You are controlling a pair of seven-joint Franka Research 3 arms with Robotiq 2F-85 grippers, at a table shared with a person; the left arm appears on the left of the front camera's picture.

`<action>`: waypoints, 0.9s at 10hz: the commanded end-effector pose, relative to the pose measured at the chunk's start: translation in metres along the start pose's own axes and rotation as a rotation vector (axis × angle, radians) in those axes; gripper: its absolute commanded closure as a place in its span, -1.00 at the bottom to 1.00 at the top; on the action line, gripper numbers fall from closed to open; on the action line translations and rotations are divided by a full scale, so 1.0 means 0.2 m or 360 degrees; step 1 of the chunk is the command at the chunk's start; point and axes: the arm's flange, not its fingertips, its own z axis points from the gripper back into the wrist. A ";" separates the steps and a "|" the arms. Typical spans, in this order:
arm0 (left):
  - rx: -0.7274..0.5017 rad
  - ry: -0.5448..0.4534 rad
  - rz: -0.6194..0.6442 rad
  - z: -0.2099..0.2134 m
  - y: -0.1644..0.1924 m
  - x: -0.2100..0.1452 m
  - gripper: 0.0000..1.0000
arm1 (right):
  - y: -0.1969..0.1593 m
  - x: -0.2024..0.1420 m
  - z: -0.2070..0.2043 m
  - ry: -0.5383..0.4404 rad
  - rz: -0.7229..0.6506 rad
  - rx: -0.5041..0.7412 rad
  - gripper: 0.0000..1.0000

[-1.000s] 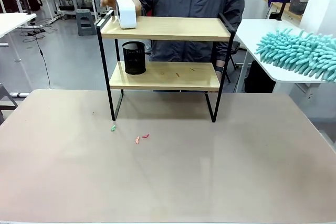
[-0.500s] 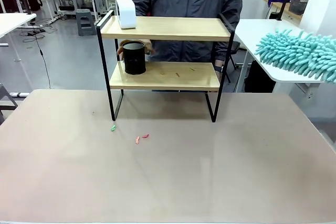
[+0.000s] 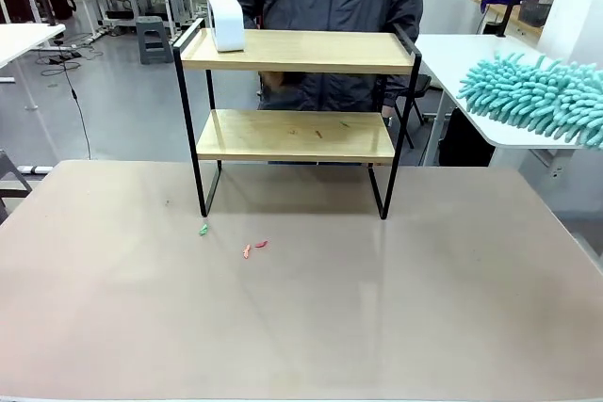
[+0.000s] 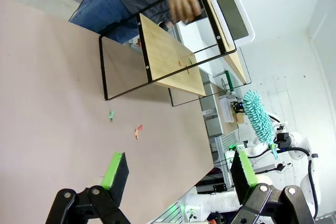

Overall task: Clean the shelf.
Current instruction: Clean the remaining tier of the Shelf with the Duster once objects are removed.

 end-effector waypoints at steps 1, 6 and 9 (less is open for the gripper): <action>-0.0034 -0.0024 -0.0028 -0.01 0.00 0.00 -1.00 | 0.00 0.00 0.00 0.0000 0.0000 0.0000 0.75; -0.0034 -0.0024 -0.0028 -0.01 0.00 0.00 -1.00 | 0.60 0.07 -0.51 0.0273 0.0584 -0.0553 0.75; -0.0034 -0.0024 -0.0028 -0.01 0.00 0.00 -1.00 | 0.69 0.18 -0.97 0.0430 0.0715 -0.0816 0.75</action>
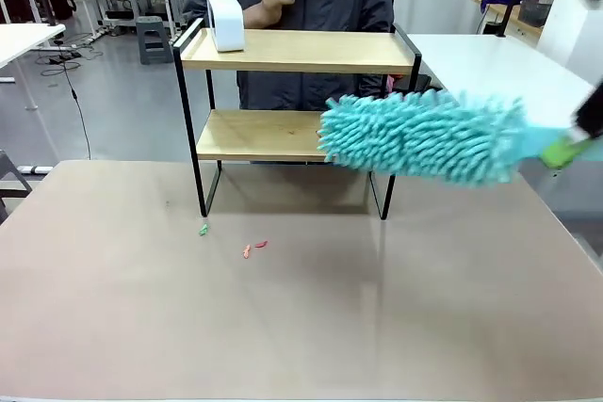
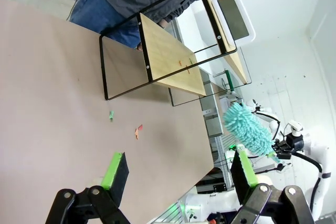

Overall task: Clean the shelf.
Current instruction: Clean the remaining tier of the Shelf with the Duster once objects are removed.

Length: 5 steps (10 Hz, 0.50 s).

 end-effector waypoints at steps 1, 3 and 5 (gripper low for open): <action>-0.0036 -0.0027 -0.0031 -0.01 0.00 0.00 -1.00 | -0.12 0.06 -0.04 0.0017 -0.0096 -0.0047 0.75; -0.0036 -0.0027 -0.0031 -0.01 0.00 0.00 -1.00 | -0.01 0.06 -0.08 0.0026 -0.0003 -0.0046 0.75; -0.0036 -0.0027 -0.0031 -0.01 0.00 0.00 -1.00 | -0.01 0.26 -0.14 -0.0103 -0.0170 -0.0258 0.75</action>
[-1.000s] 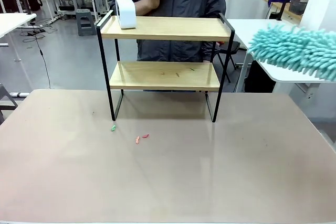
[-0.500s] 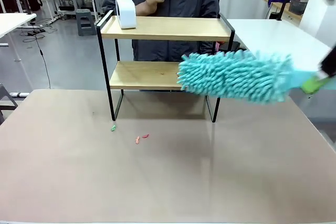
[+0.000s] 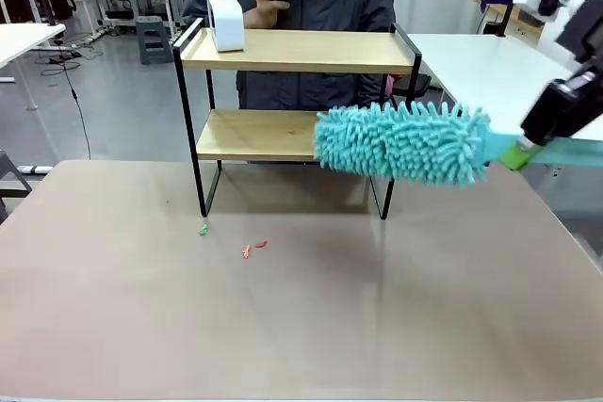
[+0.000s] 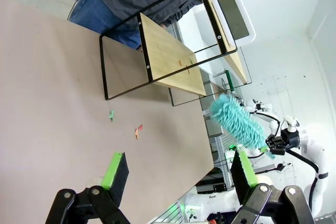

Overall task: Clean the shelf.
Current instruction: Clean the remaining tier of the Shelf with the Duster once objects are removed.

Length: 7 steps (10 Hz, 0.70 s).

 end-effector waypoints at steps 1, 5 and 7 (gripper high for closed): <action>-0.0036 -0.0027 -0.0031 -0.01 0.00 0.00 -1.00 | 0.02 0.19 -0.09 -0.0134 -0.0159 -0.0167 0.75; -0.0036 -0.0027 -0.0031 -0.01 0.00 0.00 -1.00 | -0.02 0.39 -0.24 -0.0281 -0.0434 -0.0320 0.75; -0.0036 -0.0027 -0.0031 -0.01 0.00 0.00 -1.00 | -0.05 0.46 -0.35 -0.0379 -0.0515 -0.0450 0.75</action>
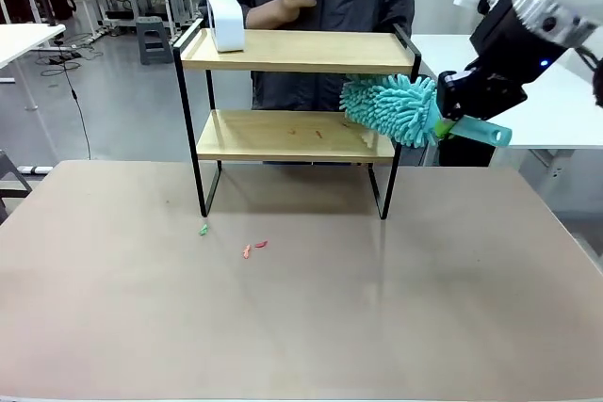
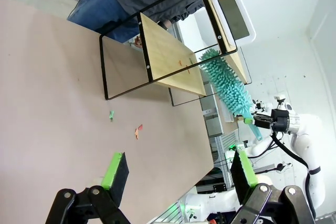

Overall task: Clean the shelf.
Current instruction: Clean the remaining tier of the Shelf with the Duster once objects are removed.

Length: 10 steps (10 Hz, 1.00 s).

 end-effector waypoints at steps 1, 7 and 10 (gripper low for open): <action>-0.0036 -0.0027 -0.0032 -0.01 0.00 0.00 -1.00 | 0.05 0.04 -0.12 -0.0099 -0.0075 -0.0119 0.75; -0.0036 -0.0027 -0.0032 -0.01 0.00 0.00 -1.00 | 0.10 0.06 -0.35 0.0012 -0.0064 -0.0052 0.75; -0.0036 -0.0027 -0.0032 -0.01 0.00 0.00 -1.00 | 0.18 0.06 -0.37 0.0117 0.0060 0.0167 0.75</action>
